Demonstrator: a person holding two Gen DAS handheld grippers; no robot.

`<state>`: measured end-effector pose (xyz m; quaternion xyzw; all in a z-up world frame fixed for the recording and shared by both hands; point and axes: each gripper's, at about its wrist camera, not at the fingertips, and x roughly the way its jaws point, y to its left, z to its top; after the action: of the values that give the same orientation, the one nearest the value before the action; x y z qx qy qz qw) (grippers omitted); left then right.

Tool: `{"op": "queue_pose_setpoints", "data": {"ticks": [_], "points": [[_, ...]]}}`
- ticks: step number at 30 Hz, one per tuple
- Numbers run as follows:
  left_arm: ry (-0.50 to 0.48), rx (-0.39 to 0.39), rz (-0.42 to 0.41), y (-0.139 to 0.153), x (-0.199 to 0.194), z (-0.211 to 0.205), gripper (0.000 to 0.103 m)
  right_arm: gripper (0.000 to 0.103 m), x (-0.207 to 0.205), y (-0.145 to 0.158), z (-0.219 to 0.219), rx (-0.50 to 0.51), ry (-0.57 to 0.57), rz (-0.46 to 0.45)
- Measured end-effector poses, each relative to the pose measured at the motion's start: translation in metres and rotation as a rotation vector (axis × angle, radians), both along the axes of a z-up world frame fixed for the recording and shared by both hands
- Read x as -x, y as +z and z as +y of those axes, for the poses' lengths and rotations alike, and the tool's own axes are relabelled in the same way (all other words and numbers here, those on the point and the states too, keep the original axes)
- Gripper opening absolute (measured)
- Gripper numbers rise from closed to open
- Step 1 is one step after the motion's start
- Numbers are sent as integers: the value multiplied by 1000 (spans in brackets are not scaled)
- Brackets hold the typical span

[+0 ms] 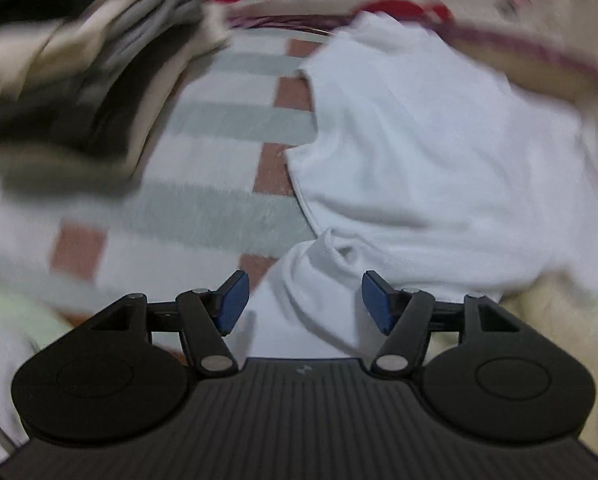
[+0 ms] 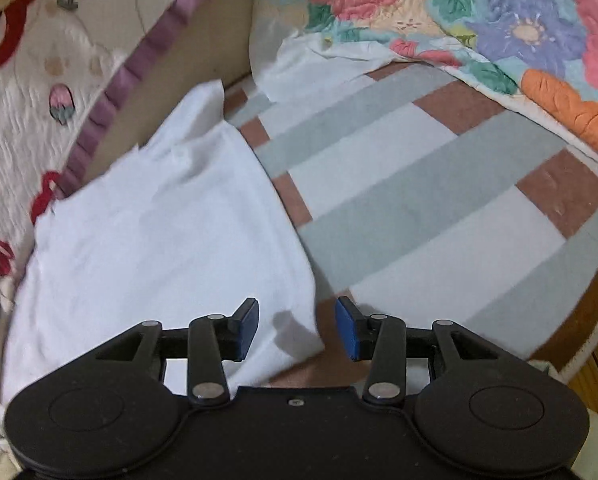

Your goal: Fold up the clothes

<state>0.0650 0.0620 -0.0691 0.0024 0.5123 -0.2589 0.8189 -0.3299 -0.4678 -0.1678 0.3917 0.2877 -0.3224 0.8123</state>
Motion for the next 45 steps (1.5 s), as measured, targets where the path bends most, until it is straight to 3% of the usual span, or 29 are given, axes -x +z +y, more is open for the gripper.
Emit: {"op": "queue_pose_setpoints", "data": {"ticks": [2,3,7,11,15,18,19,20,21,24,28,32,36,41,45], "points": [[47,93,59,-3,-2,2,62,49,-1,-1,5,-23,-3,-8],[51,89,41,-3,0,-1,62,53,1,-3,7,-46,-5,-17],[-98,-134,-112,-9,19,-27,66,54,10,-6,19,-104,5,-36],[-155,-255,-129,-29,25,-37,68,55,13,-10,23,-160,5,-72],[-114,-237,-75,-45,15,-34,70,60,8,-15,16,-190,-42,-113],[-75,-189,-16,-58,8,-29,70,62,-2,-16,14,-153,-64,-141],[-51,-156,14,-62,6,-26,67,56,-6,-16,15,-131,-66,-146],[-34,-140,30,-63,5,-23,45,39,-9,-16,16,-96,-53,-149],[-19,-127,42,-64,5,-21,6,8,-13,-16,18,-62,-34,-152],[21,-112,-76,-34,4,-14,6,6,-12,4,19,45,-31,-199],[73,-101,-316,24,-2,-9,6,6,-37,54,19,351,97,-101],[131,-124,-453,47,3,-15,6,6,-71,67,16,430,255,-3],[173,-121,-491,45,9,-16,6,5,-91,74,14,503,330,33],[140,-127,-559,63,17,-21,6,4,-108,86,1,447,303,-26],[63,-10,-581,112,52,-13,6,4,-84,124,2,453,239,-154]]}}
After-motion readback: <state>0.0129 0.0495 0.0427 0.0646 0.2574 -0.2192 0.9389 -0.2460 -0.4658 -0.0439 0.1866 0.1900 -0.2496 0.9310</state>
